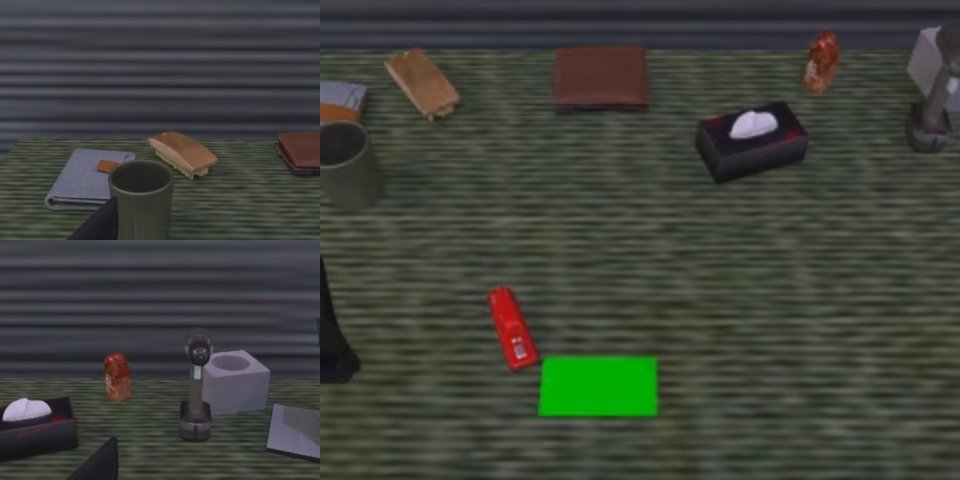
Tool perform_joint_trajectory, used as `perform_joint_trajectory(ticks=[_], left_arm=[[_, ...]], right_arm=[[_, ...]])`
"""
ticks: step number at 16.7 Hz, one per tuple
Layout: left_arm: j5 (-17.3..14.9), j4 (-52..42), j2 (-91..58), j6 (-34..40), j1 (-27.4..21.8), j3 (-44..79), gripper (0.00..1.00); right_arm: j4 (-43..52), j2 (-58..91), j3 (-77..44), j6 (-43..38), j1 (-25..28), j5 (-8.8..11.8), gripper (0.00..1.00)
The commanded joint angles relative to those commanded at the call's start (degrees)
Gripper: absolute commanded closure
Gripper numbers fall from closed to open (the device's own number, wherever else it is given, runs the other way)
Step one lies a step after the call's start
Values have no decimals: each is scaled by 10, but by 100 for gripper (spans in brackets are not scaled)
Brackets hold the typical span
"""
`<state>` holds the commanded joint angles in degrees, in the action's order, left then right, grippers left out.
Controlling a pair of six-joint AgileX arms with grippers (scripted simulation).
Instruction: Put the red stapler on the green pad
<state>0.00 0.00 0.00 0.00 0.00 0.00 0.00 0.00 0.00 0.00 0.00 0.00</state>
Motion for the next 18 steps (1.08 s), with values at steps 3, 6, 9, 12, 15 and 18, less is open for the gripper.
perform_joint_trajectory(ticks=[3,6,9,12,15,18], left_arm=[[0,-4,-6,3,-2,6,0],[-1,-43,-59,33,-17,58,0],[0,-112,-168,84,-42,151,0],[1,-203,-326,149,-73,267,0],[3,-306,-512,219,-108,392,0],[4,-408,-694,288,-144,514,0]], right_arm=[[0,0,0,0,0,0,0],[0,0,0,0,0,0,0],[0,0,0,0,0,0,0],[0,0,0,0,0,0,0],[0,0,0,0,0,0,0],[0,0,0,0,0,0,0]])
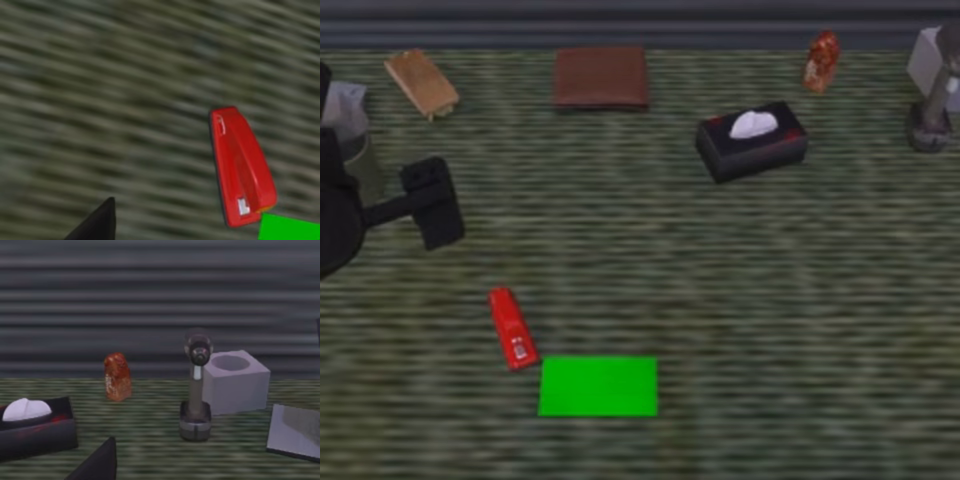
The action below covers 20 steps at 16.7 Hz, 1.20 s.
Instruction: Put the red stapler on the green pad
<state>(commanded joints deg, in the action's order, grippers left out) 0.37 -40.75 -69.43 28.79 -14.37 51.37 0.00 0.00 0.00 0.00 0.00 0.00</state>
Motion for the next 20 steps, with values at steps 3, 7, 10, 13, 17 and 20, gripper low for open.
perform_joint_trajectory(ticks=[3,7,10,13,17,20], left_arm=[[0,-91,-152,63,-33,113,0],[-1,-182,-305,131,-67,237,0],[-1,-221,-377,162,-83,297,0],[-1,-233,-397,171,-88,316,0],[-1,-232,-396,171,-85,314,0],[-1,-209,-405,169,-86,299,0]], right_arm=[[0,0,0,0,0,0,0],[0,0,0,0,0,0,0],[0,0,0,0,0,0,0],[0,0,0,0,0,0,0],[0,0,0,0,0,0,0],[0,0,0,0,0,0,0]])
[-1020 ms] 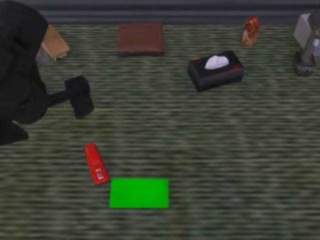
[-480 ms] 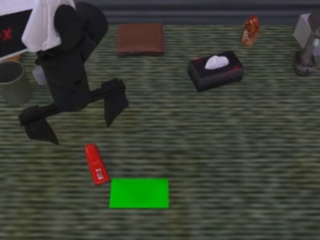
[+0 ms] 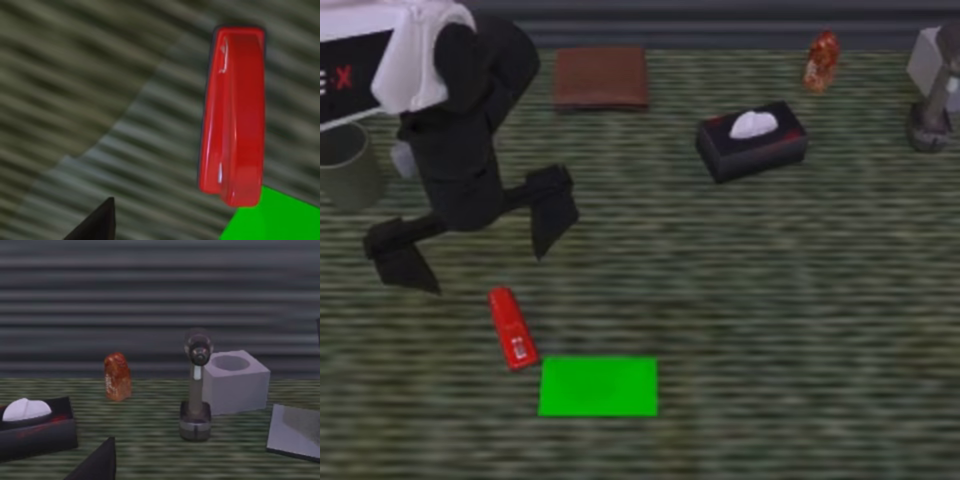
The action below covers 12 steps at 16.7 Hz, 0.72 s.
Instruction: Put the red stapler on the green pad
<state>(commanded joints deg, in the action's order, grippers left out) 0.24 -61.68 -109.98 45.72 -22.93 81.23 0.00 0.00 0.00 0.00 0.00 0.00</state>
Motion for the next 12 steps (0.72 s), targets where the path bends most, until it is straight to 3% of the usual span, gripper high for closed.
perform_joint_trajectory(ticks=[7,12], left_arm=[[0,168,-67,-1,0,-96,0],[0,185,-76,-1,0,-108,0]], right_arm=[[0,0,0,0,0,0,0],[0,0,0,0,0,0,0]])
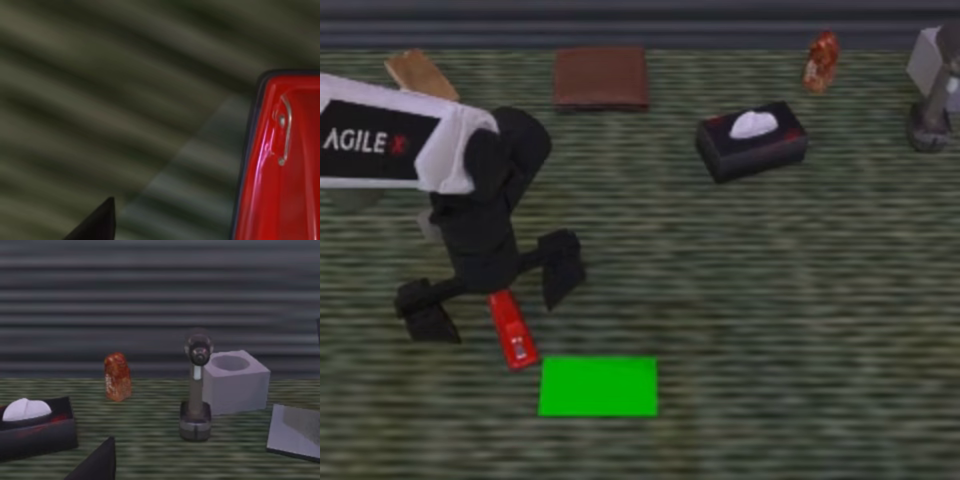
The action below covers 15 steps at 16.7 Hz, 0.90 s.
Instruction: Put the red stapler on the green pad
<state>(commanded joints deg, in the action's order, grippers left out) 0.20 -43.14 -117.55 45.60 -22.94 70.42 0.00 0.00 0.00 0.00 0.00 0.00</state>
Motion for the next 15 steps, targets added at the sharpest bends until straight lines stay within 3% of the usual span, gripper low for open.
perform_joint_trajectory(ticks=[1,14,15], left_arm=[[0,0,0,0,0,0,0],[0,0,0,0,0,0,98],[0,0,0,0,0,0,100]], right_arm=[[0,0,0,0,0,0,0],[0,0,0,0,0,0,0],[0,0,0,0,0,0,0]])
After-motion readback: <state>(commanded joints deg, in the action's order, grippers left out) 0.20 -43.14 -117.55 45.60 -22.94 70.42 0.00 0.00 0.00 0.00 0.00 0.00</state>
